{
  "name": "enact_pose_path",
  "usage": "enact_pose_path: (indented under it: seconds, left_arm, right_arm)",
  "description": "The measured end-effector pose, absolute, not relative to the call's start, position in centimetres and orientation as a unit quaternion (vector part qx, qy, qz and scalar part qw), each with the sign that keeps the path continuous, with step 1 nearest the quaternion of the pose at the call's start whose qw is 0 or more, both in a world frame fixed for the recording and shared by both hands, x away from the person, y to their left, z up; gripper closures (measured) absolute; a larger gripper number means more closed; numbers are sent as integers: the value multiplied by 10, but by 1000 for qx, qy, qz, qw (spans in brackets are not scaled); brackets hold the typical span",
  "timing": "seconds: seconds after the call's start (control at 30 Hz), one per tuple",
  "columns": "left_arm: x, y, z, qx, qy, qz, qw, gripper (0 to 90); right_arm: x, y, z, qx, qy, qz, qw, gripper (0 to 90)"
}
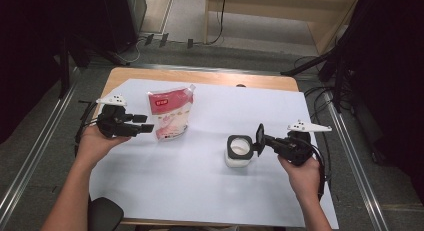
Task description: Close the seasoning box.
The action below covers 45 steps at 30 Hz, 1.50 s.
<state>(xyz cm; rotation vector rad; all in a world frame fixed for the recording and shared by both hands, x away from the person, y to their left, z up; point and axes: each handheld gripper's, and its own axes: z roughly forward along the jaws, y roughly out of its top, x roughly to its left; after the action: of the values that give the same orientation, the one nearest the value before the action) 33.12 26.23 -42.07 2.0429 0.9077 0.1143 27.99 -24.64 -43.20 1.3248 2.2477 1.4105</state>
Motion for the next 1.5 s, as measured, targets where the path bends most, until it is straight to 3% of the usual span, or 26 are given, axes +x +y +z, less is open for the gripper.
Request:
enact_pose_path:
  seconds: [1.2,1.5]
  left_arm:
    - [332,265,-421,820,366,44,439,461]
    - [332,264,-421,822,369,46,432,455]
  right_arm:
    - [278,-194,-436,389,798,455,76,881]
    - [278,-193,-437,378,802,455,84,742]
